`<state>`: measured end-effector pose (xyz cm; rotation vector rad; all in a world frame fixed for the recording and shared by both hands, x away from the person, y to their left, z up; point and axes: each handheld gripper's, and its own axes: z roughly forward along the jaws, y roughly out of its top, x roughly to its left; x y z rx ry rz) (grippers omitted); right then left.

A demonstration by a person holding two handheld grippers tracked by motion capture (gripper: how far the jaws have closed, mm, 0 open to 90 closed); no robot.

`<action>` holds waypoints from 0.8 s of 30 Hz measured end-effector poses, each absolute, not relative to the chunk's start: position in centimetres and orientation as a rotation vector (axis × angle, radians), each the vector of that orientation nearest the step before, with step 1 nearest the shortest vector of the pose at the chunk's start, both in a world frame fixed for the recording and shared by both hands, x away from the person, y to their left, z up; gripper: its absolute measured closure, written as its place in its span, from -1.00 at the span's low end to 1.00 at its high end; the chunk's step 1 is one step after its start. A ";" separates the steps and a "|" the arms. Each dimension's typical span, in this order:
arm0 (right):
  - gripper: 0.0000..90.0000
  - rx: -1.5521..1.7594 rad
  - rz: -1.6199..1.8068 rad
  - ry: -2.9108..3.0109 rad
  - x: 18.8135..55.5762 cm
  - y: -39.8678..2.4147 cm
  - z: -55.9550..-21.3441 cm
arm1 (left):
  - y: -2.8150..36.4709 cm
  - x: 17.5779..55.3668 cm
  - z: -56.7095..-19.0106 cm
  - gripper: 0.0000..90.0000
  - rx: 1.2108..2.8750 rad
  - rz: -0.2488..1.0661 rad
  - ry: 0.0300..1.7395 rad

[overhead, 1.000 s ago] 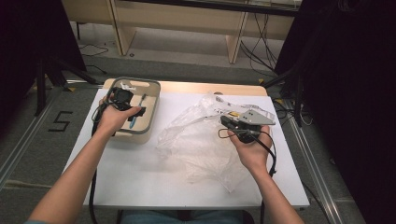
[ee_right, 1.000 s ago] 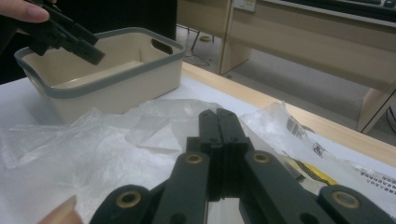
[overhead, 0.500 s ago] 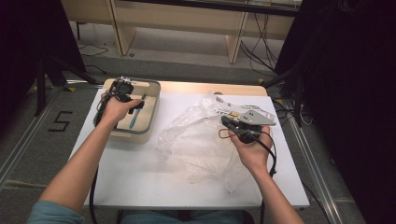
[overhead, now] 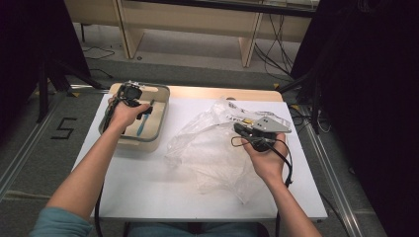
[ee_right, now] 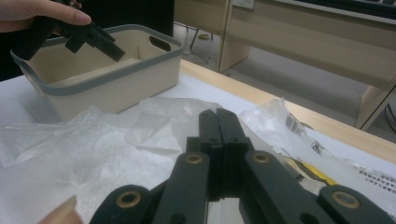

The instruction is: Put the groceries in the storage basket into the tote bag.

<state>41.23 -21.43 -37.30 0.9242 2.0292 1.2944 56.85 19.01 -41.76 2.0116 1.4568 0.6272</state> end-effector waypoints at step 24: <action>1.00 0.924 1.295 2.032 41.2 -21.4 -37.3 | 18.6 58.9 -44.3 -0.22 2.039 0.580 1.537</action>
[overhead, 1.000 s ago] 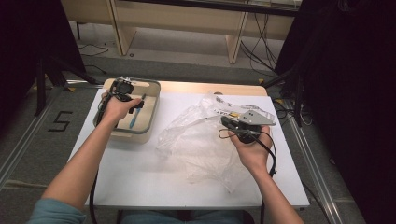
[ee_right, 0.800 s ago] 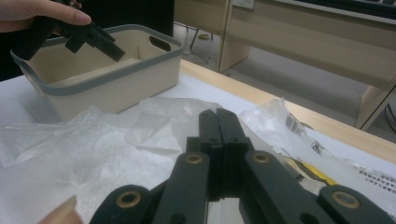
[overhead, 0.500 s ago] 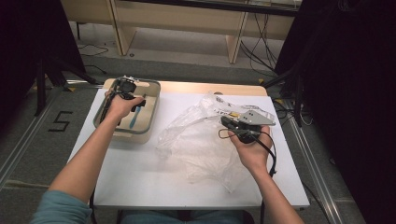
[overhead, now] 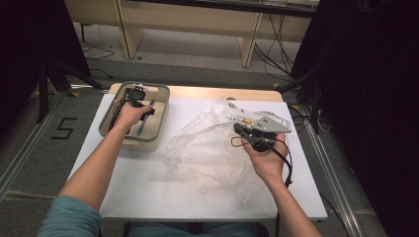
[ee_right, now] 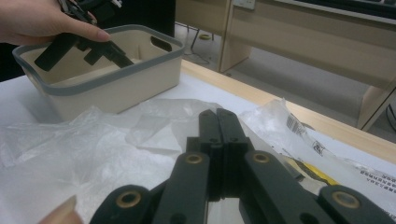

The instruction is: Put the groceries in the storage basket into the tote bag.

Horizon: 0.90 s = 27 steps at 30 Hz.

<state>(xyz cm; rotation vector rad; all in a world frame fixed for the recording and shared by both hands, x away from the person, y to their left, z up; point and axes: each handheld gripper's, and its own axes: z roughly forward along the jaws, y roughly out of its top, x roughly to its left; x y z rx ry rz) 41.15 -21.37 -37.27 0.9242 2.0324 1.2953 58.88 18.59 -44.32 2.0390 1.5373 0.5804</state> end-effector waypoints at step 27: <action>1.00 0.925 1.295 2.033 41.2 -21.4 -37.3 | 18.5 59.3 -46.4 -0.17 2.083 0.525 1.586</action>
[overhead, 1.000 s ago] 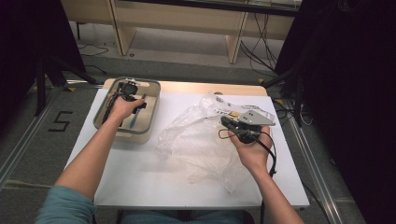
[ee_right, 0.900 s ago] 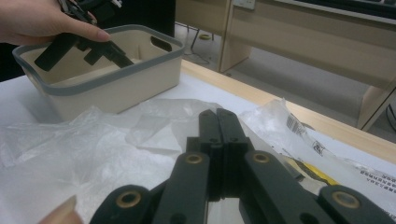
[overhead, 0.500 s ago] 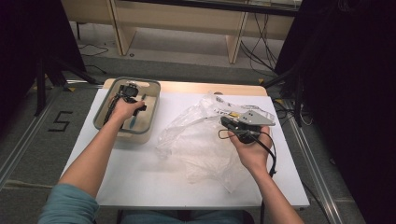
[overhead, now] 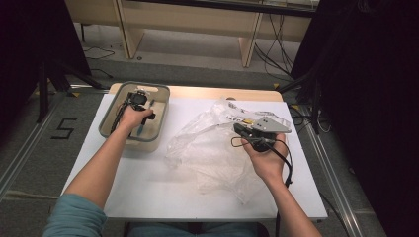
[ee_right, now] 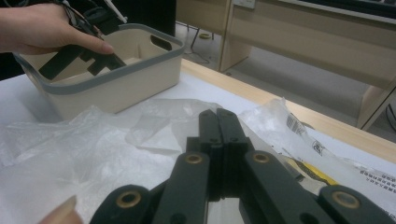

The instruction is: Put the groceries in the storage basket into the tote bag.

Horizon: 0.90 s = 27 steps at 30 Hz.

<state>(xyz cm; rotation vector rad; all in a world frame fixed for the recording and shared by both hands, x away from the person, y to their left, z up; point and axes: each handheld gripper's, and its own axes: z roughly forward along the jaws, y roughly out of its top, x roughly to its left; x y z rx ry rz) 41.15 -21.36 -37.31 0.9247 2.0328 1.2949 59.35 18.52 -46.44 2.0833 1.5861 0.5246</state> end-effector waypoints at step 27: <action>1.00 0.921 1.294 2.037 41.1 -21.3 -37.3 | 18.9 59.5 -47.1 0.21 2.067 0.478 1.637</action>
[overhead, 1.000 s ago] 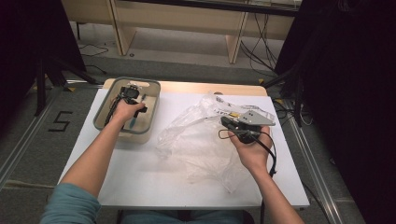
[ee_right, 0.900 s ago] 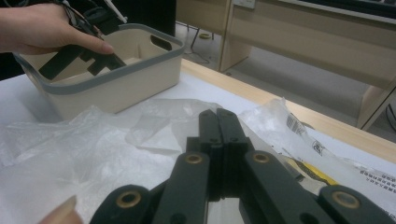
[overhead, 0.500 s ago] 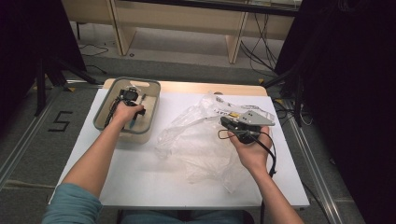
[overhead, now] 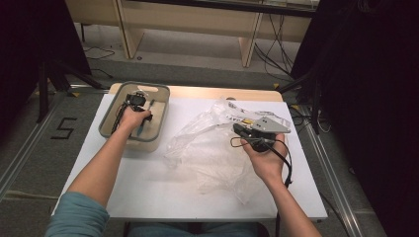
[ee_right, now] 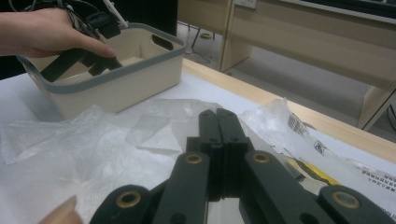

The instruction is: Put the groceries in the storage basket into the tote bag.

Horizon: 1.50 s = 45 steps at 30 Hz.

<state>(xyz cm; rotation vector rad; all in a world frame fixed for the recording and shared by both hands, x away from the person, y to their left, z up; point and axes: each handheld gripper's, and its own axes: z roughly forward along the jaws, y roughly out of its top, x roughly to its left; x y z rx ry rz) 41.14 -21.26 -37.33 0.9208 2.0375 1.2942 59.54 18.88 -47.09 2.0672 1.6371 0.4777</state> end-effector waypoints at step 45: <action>1.00 0.918 1.295 2.038 41.1 -21.2 -37.4 | 17.9 59.3 -46.7 0.82 2.044 0.493 1.763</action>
